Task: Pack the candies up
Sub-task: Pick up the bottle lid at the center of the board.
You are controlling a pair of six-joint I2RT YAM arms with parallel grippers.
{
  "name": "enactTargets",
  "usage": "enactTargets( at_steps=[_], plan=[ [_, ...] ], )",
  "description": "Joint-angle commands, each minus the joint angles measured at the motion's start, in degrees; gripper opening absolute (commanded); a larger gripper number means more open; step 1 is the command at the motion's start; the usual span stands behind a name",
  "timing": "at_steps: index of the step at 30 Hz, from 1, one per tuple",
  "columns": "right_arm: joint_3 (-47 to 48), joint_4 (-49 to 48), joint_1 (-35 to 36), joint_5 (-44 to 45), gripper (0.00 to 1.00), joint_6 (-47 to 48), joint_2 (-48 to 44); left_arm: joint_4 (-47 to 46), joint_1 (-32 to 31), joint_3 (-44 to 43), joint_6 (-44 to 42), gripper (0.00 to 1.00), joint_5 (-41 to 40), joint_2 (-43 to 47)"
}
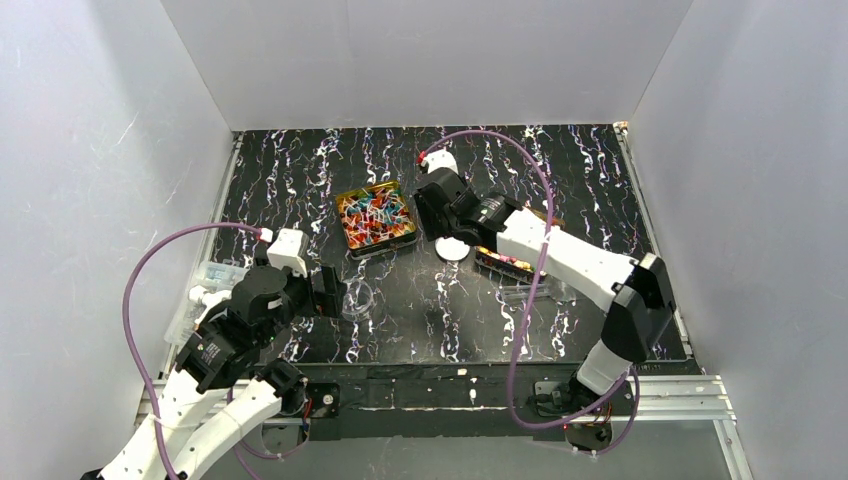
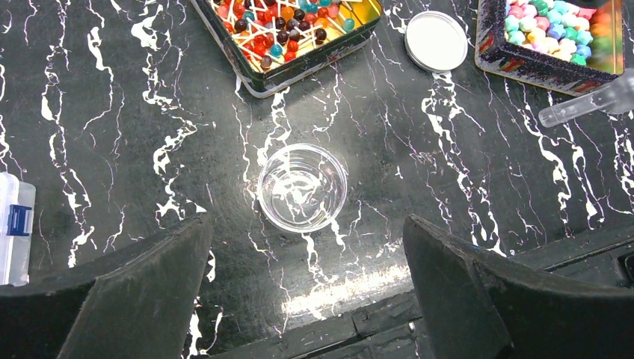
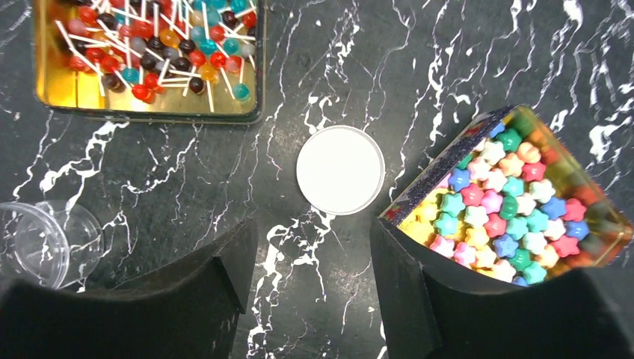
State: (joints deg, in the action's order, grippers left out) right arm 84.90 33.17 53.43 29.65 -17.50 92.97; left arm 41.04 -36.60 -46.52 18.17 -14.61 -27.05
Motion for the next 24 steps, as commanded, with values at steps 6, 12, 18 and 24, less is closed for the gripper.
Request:
enactTargets(
  at_steps=[6, 12, 18, 24],
  plan=[
    [0.7, -2.9, -4.7, -9.1, 0.56, -3.1, 6.4, 1.0, -0.1, -0.2, 0.4, 0.99, -1.2, 0.7],
    [0.6, -3.8, -6.3, -11.4, 0.50, -3.8, 10.9, 1.1, -0.1, -0.2, 0.4, 0.99, -1.4, 0.8],
    [-0.2, -5.3, -7.0, -12.4, 0.47, -4.6, 13.7, 1.1, -0.1, -0.1, 0.3, 0.99, -1.4, 0.8],
    [-0.7, -6.7, -7.5, -13.4, 0.43, -5.2, 16.2, 1.2, -0.1, -0.1, 0.3, 0.99, -1.3, 0.7]
  ],
)
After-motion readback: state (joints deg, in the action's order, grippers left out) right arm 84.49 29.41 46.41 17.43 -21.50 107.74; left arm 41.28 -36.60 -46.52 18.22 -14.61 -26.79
